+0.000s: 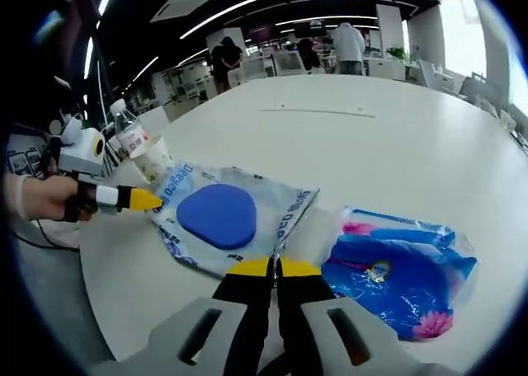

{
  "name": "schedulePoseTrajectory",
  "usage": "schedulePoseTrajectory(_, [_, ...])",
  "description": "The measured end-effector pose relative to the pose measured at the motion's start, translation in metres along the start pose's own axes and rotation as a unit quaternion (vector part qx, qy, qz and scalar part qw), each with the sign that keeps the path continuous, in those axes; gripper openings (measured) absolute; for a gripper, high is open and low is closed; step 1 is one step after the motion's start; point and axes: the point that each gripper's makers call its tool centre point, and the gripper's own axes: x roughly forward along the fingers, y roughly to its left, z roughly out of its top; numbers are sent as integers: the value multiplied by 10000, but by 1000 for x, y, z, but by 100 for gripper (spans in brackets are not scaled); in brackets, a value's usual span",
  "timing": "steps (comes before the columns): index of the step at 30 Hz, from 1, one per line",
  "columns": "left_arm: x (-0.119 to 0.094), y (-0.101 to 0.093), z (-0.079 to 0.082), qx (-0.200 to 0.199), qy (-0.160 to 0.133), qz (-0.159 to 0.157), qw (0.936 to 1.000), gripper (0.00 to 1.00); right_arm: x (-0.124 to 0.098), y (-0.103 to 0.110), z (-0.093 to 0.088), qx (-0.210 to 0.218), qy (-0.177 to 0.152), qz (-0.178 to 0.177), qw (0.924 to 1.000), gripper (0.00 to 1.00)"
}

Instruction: Arrange the tabletop items into an orderly group along one side of the table until the central work area is clear of visible clutter.

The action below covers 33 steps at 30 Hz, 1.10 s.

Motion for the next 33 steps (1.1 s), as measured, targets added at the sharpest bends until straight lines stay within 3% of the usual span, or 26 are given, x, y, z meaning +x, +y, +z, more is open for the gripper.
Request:
schedulePoseTrajectory(16, [0, 2, 2, -80, -66, 13, 9999, 0, 2, -1, 3, -40, 8, -18, 10000, 1])
schedulePoseTrajectory(22, [-1, 2, 3, -22, -114, 17, 9999, 0, -2, 5, 1, -297, 42, -60, 9995, 7])
schedulePoseTrajectory(33, [-8, 3, 12, 92, -232, 6, 9997, 7, -12, 12, 4, -360, -32, -112, 9993, 7])
